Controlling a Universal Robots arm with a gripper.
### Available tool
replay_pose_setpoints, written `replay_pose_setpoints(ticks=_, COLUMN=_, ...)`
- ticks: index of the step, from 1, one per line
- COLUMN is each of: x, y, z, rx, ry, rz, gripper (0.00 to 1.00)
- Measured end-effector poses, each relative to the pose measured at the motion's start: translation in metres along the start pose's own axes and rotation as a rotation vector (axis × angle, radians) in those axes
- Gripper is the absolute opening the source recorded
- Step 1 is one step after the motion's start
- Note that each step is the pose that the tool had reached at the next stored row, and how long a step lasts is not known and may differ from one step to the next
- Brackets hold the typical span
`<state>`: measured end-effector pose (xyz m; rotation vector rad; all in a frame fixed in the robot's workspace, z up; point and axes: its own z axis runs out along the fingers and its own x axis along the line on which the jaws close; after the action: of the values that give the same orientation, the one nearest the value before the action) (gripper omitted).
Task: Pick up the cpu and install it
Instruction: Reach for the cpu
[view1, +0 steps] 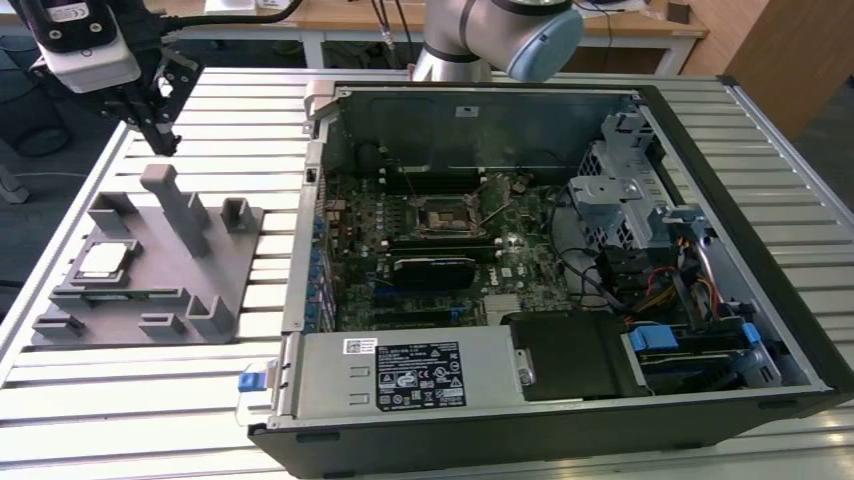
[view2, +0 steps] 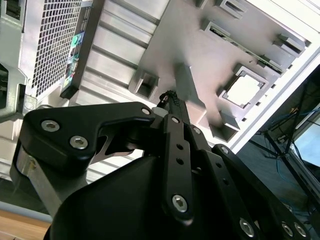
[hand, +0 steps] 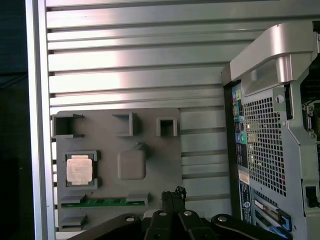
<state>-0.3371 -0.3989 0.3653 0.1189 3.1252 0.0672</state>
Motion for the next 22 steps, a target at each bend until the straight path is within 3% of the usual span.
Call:
replay_pose_setpoints(ticks=15, x=0.0211, y=-0.0019, z=0.0029, rx=0.0007, ry=0.0084, rz=0.0, gripper=0.11)
replay_pose_setpoints(ticks=22, x=0.0372, y=-0.0032, z=0.0041, rx=0.001, ry=0.0106, rz=0.0, gripper=0.11)
